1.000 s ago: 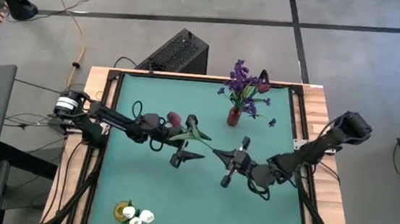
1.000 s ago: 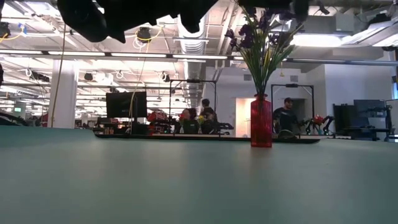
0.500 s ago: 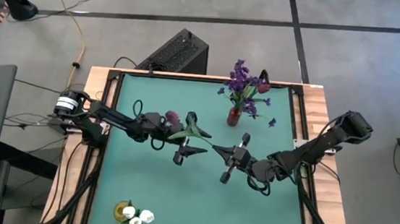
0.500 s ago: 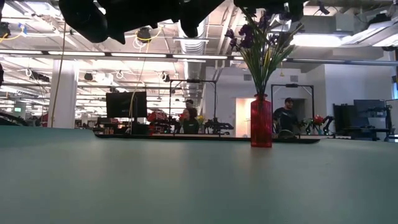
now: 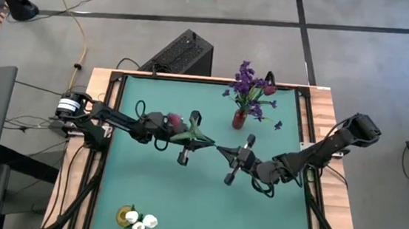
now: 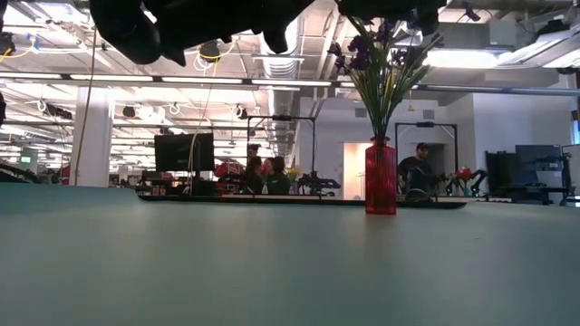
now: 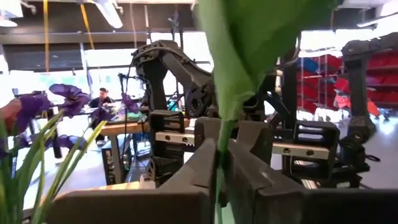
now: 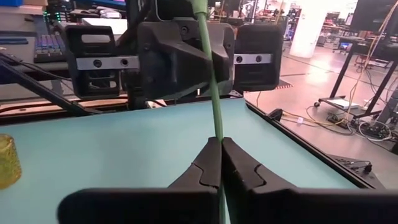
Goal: Sort flowers into vase by color
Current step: Put the red flowers into the red vase
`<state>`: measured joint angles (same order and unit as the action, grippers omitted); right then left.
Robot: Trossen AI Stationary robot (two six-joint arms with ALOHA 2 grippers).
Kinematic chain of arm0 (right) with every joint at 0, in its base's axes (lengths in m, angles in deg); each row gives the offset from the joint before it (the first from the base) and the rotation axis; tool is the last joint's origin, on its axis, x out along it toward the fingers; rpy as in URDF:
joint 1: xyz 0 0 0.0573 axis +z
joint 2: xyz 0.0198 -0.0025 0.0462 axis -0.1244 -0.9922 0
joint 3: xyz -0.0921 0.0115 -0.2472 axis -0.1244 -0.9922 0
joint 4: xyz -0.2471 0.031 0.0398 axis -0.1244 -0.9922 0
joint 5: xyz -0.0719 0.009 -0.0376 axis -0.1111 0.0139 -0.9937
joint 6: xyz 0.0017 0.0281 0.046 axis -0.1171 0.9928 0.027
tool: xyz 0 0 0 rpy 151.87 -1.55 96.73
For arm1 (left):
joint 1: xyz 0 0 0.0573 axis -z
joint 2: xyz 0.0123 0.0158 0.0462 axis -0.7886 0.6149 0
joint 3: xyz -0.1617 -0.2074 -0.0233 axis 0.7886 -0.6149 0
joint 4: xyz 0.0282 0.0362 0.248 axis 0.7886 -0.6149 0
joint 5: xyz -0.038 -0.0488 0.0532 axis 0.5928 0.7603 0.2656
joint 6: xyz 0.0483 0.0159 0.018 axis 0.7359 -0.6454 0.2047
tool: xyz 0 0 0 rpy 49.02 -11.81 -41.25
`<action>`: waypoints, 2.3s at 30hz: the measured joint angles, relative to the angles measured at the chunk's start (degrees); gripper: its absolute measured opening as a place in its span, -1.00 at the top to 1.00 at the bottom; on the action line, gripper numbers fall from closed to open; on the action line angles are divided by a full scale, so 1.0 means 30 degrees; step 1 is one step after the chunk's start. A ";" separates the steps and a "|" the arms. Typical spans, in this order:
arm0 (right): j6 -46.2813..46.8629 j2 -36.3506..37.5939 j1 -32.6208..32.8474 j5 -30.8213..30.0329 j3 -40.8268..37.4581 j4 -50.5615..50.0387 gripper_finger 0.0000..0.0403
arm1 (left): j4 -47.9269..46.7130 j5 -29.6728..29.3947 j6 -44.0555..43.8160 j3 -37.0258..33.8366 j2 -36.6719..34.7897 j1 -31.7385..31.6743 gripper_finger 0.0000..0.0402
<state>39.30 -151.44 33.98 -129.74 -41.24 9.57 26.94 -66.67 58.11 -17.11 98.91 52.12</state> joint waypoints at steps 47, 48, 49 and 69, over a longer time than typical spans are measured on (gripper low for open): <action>1.9809 0.2841 -0.1011 -0.4319 -0.4014 -1.9807 -0.52 | -0.4441 -0.1929 0.5789 0.4055 0.2227 -0.4034 1.00; 1.9771 0.2853 -0.1194 -0.4413 -0.4014 -1.9792 -0.52 | -0.4491 -0.2157 0.6148 0.4208 0.2569 -0.4034 1.00; 1.9764 0.2856 -0.1307 -0.4488 -0.4017 -1.9812 -0.52 | -0.4679 -0.2324 0.6227 0.4391 0.2760 -0.4036 1.00; 1.6759 0.2863 -0.2904 -0.3750 -0.6331 -1.4092 -0.52 | -0.4309 -0.1935 0.6140 0.4575 0.2798 -0.4483 1.00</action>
<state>89.58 -142.85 25.27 -140.99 -60.23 -32.70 14.01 -72.48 76.53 -3.38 107.30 38.67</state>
